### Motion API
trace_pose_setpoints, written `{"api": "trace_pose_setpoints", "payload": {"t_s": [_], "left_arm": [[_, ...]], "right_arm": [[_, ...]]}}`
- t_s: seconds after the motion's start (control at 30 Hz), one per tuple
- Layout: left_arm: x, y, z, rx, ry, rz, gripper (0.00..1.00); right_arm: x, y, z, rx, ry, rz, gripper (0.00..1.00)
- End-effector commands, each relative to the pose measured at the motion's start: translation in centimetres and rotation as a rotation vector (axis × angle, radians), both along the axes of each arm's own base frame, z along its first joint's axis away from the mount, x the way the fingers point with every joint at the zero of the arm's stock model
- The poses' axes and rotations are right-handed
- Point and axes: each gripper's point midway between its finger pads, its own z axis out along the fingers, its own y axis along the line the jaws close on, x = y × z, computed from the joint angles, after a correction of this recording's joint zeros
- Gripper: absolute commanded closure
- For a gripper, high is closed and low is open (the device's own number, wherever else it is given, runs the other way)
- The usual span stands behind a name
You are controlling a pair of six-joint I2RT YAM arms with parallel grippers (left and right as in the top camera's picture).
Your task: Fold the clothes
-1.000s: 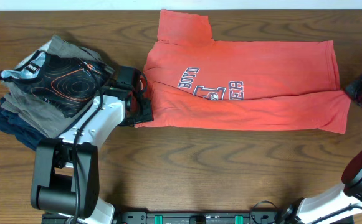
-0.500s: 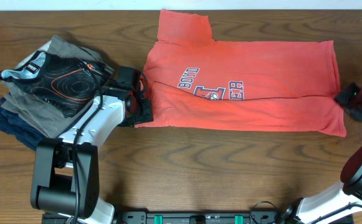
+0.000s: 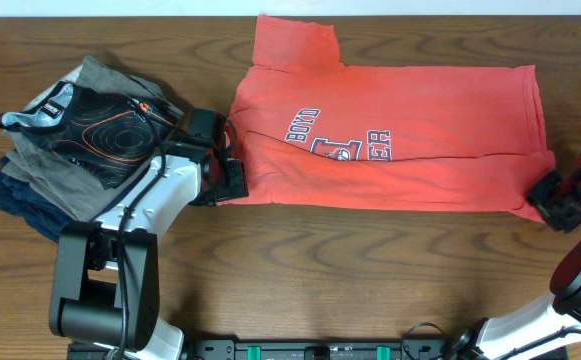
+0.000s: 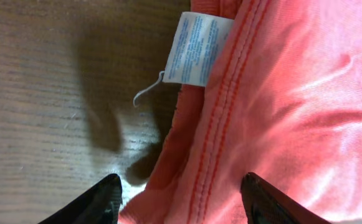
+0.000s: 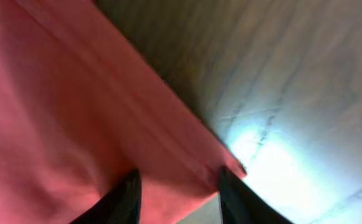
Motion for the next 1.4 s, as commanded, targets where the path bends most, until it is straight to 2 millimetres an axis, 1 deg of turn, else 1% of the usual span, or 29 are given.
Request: {"api": "trace_pose_setpoints", "payload": {"t_s": [0.0, 0.03, 0.07, 0.1, 0.17, 0.23, 0.27, 0.37, 0.43, 0.57, 0.67, 0.73, 0.8, 0.87, 0.93, 0.97, 1.0, 1.03, 1.1, 1.13, 1.2, 1.23, 1.3, 1.33, 1.37], "left_arm": [[-0.8, 0.5, -1.0, 0.016, 0.02, 0.006, 0.38], [-0.9, 0.6, -1.1, 0.017, 0.025, 0.006, 0.46], [-1.1, 0.6, -1.2, 0.018, 0.03, 0.006, 0.56], [-1.3, 0.6, -1.3, 0.02, 0.037, 0.005, 0.67], [-1.8, 0.7, -1.5, 0.024, 0.054, 0.006, 0.94], [-2.4, 0.9, -1.7, 0.028, 0.077, 0.006, 0.94], [-2.8, 0.9, -1.7, 0.032, 0.095, 0.006, 0.94], [-4.6, 1.3, -1.9, 0.046, 0.167, 0.005, 0.94], [-6.6, 1.7, -1.9, 0.062, 0.25, 0.005, 0.94], [-10.8, 2.5, -1.3, 0.096, 0.425, 0.042, 0.94], [-13.5, 3.0, -0.5, 0.122, 0.543, 0.059, 0.94], [-14.8, 3.2, 0.0, 0.135, 0.597, 0.069, 0.94], [-15.5, 3.3, 0.5, 0.142, 0.626, 0.092, 0.94], [-15.8, 3.3, 0.9, 0.135, 0.633, 0.094, 0.94], [-15.6, 3.2, 1.2, 0.131, 0.612, 0.094, 0.94], [-15.5, 3.2, 1.4, 0.127, 0.599, 0.094, 0.87], [-15.4, 3.2, 1.6, 0.124, 0.588, 0.094, 0.62], [-15.3, 3.1, 1.8, 0.121, 0.576, 0.101, 0.34], [-15.1, 3.1, 2.4, 0.113, 0.544, 0.101, 0.07], [-14.9, 3.1, 2.7, 0.108, 0.522, 0.101, 0.05], [-14.4, 3.0, 3.6, 0.095, 0.471, 0.1, 0.02], [-14.0, 2.9, 4.2, 0.087, 0.436, 0.1, 0.01], [-12.8, 2.7, 5.3, 0.065, 0.347, 0.099, 0.0], [-11.8, 2.5, 6.0, 0.048, 0.279, 0.099, 0.02], [-10.7, 2.2, 6.5, 0.031, 0.21, 0.098, 0.02]], "right_arm": [[-1.4, 1.1, -1.4, 0.036, 0.03, -0.009, 0.75], [-1.6, 1.2, -1.5, 0.04, 0.035, -0.01, 0.85], [-1.7, 1.2, -1.5, 0.04, 0.041, -0.011, 0.93], [-1.8, 1.2, -1.5, 0.037, 0.044, -0.012, 0.98], [-2.1, 1.1, -1.4, 0.032, 0.057, -0.017, 0.99], [-3.0, 0.6, -1.4, 0.007, 0.096, -0.056, 0.99], [-3.8, 0.3, -1.4, -0.007, 0.127, -0.082, 0.99], [-5.8, -0.4, -1.2, -0.046, 0.204, -0.146, 0.99], [-7.6, -0.8, -0.9, -0.065, 0.263, -0.201, 0.99], [-10.3, -1.2, -0.4, -0.079, 0.345, -0.303, 0.99], [-11.8, -1.3, 0.0, -0.08, 0.384, -0.36, 0.99], [-12.3, -1.4, 0.3, -0.075, 0.389, -0.378, 0.99], [-12.5, -1.6, 0.7, -0.074, 0.378, -0.393, 0.99], [-12.2, -1.7, 1.4, -0.077, 0.346, -0.4, 0.99], [-11.4, -1.7, 2.3, -0.083, 0.293, -0.4, 0.99], [-10.9, -1.6, 2.7, -0.074, 0.254, -0.402, 0.98], [-10.1, -1.4, 3.2, -0.054, 0.205, -0.403, 0.96], [-9.5, -1.1, 3.6, -0.037, 0.166, -0.402, 0.93], [-8.1, -0.7, 4.7, -0.005, 0.078, -0.364, 0.88], [-7.3, -0.5, 5.3, 0.005, 0.031, -0.32, 0.83], [-5.9, -0.3, 6.6, 0.015, -0.055, -0.258, 0.72], [-5.5, -0.2, 7.3, 0.012, -0.09, -0.246, 0.65], [-5.2, -0.4, 8.6, -0.012, -0.133, -0.243, 0.33], [-5.2, -0.4, 9.1, -0.021, -0.149, -0.241, 0.23], [-5.0, -0.3, 9.6, -0.022, -0.168, -0.231, 0.21]]}}
